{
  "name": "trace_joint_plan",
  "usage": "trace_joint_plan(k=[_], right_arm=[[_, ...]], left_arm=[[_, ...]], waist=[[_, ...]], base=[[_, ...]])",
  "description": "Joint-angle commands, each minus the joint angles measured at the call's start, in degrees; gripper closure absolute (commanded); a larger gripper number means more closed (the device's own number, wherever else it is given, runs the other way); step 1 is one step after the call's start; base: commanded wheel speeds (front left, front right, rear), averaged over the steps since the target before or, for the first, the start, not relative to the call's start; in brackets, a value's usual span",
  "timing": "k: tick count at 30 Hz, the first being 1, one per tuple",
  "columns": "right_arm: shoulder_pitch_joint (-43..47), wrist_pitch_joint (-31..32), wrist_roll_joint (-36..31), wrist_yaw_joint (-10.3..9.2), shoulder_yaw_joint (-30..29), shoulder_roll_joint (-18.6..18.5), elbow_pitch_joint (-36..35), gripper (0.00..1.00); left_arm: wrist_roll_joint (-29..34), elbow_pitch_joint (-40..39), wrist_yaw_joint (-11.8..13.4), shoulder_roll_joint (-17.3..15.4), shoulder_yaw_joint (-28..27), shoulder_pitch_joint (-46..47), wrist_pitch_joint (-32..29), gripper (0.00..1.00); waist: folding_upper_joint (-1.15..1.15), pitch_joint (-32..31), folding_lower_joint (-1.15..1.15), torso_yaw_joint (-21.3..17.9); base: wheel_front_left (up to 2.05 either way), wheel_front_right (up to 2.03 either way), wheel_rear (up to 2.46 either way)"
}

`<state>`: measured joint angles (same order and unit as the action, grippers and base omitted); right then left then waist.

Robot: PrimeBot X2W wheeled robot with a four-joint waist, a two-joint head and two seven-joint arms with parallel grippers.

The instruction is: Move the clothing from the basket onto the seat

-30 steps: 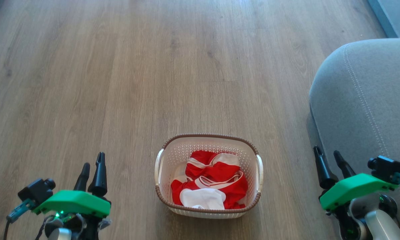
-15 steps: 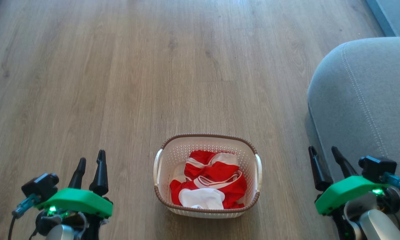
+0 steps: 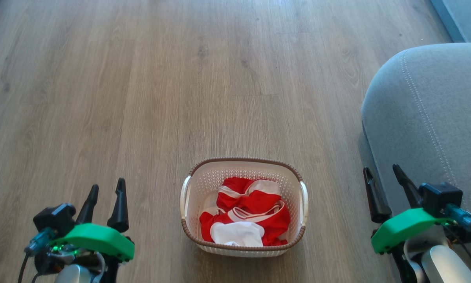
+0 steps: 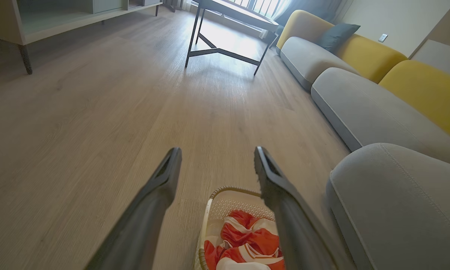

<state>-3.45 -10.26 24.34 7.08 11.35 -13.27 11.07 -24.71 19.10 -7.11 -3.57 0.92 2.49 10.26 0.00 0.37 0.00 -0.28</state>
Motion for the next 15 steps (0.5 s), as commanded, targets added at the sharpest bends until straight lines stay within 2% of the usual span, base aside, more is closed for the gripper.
trace_joint_plan(k=[1,15], right_arm=[[-1.98,-1.0,-1.42,0.34,0.72,-1.6,-2.21,0.0],[-1.1,-3.52,-10.74,0.38,1.37,-2.92,-3.1,0.0]], left_arm=[[1.51,-1.54,-0.27,-1.31,-1.9,3.52,1.01,0.0],[11.65,0.09,-0.34,-1.93,-2.09,3.92,3.53,0.0]], waist=[[0.0,-0.01,0.0,0.03],[0.0,-0.1,0.0,0.26]], base=[[0.0,0.0,0.0],[0.0,0.0,0.0]])
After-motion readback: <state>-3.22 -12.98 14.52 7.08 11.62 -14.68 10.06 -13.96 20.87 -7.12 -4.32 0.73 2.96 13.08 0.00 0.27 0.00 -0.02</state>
